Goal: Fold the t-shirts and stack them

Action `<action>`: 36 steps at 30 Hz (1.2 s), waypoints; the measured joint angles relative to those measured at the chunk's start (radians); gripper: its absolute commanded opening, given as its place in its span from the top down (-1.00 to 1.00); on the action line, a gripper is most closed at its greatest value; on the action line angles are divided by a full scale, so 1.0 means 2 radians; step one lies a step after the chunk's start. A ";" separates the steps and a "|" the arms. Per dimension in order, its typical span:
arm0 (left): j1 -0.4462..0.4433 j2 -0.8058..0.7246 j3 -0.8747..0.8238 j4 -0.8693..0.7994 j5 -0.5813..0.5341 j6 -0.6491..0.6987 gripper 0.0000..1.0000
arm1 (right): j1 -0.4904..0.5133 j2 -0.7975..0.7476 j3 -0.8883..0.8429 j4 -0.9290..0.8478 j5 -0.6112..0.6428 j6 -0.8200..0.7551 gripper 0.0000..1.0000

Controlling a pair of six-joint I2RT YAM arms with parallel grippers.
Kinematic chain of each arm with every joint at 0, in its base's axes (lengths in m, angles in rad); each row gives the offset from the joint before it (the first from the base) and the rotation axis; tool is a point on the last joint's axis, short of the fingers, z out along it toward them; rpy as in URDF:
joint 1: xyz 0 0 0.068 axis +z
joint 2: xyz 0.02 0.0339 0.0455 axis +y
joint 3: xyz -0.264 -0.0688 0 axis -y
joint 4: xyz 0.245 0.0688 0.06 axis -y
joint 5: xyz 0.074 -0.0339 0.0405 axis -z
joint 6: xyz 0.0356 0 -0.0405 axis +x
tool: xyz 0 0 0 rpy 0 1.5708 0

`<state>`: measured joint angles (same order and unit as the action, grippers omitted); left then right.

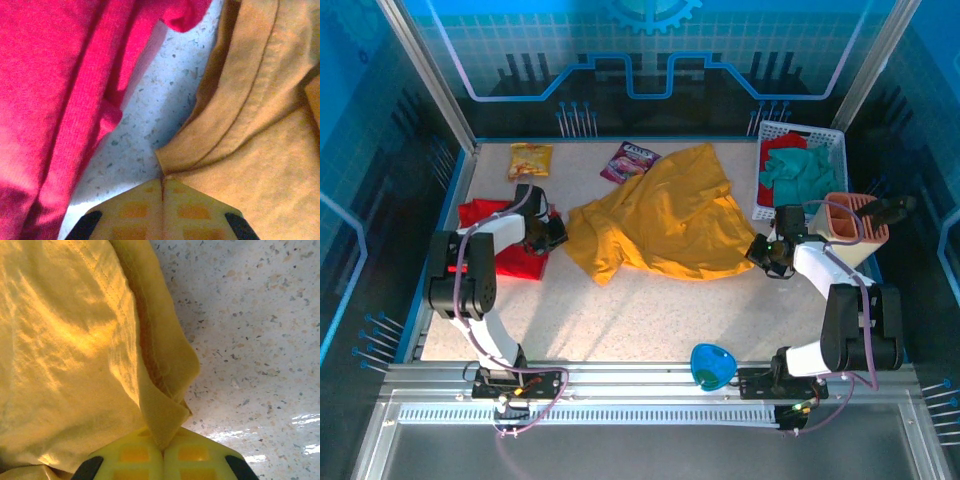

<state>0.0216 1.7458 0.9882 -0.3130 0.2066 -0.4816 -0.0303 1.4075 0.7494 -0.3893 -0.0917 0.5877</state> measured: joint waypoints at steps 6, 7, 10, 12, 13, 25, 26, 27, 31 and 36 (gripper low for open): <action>-0.012 -0.082 -0.002 -0.054 -0.019 0.001 1.00 | -0.003 -0.041 -0.022 -0.001 -0.012 0.027 1.00; -0.017 -0.103 -0.003 -0.064 -0.022 0.001 1.00 | -0.003 -0.053 -0.029 -0.002 -0.010 0.032 1.00; -0.027 -0.169 -0.005 -0.097 -0.028 0.000 1.00 | -0.003 -0.083 -0.041 -0.011 -0.002 0.042 1.00; -0.031 -0.214 -0.010 -0.121 -0.031 -0.002 1.00 | -0.004 -0.102 -0.046 -0.017 0.005 0.047 1.00; -0.032 -0.236 -0.014 -0.133 -0.034 -0.006 1.00 | -0.005 -0.113 -0.049 -0.020 0.010 0.049 1.00; -0.065 -0.507 -0.067 -0.321 -0.058 -0.090 1.00 | -0.023 -0.196 -0.089 -0.081 0.056 0.057 1.00; -0.068 -0.523 -0.067 -0.334 -0.058 -0.101 1.00 | -0.025 -0.200 -0.091 -0.085 0.057 0.056 0.98; -0.070 -0.538 -0.067 -0.346 -0.056 -0.112 1.00 | -0.026 -0.204 -0.095 -0.089 0.059 0.054 0.93; -0.079 -0.578 -0.091 -0.380 -0.035 -0.156 1.00 | -0.038 -0.220 -0.114 -0.105 0.064 0.048 0.84; -0.097 -0.630 -0.132 -0.425 -0.013 -0.207 1.00 | -0.052 -0.235 -0.118 -0.116 0.072 0.041 0.62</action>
<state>-0.1726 0.4862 0.7246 -1.1629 0.1806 -0.8951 -0.1352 0.9371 0.5137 -0.6216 0.0525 0.6693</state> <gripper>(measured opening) 0.062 0.133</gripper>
